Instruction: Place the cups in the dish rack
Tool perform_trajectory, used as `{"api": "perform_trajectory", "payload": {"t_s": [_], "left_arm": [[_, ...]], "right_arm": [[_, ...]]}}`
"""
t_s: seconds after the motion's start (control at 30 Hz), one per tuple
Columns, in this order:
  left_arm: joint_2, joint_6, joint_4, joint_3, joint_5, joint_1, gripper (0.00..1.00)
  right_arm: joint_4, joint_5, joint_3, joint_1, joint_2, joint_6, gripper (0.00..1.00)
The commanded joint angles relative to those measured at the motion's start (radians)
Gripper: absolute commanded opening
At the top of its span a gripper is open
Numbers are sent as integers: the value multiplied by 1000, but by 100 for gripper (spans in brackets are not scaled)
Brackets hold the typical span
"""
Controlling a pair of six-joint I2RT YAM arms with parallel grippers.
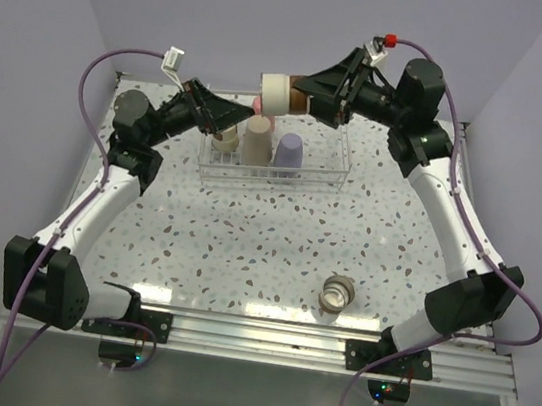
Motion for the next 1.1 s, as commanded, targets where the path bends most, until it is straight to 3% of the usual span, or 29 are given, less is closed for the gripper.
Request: {"api": "perform_trajectory", "payload": {"t_s": [0.0, 0.17, 0.37, 0.57, 0.67, 0.83, 1.07], "left_arm": [[-36, 93, -94, -1, -17, 24, 80], [-53, 155, -203, 5, -31, 42, 80], [-60, 304, -402, 62, -86, 44, 80], [-85, 464, -588, 99, -167, 44, 81], [-97, 527, -674, 119, -221, 44, 82], [-113, 569, -711, 108, -230, 44, 85], [-105, 568, -696, 82, -216, 44, 85]], "right_arm": [[-75, -7, 40, -47, 4, -71, 0], [-170, 26, 60, -102, 22, -173, 0], [-354, 108, 205, -149, 134, -346, 0], [-738, 405, 591, -149, 355, -591, 0], [-819, 584, 708, -132, 426, -664, 0], [-803, 821, 791, -46, 542, -749, 0], [-750, 1022, 896, 17, 674, -751, 0]]}}
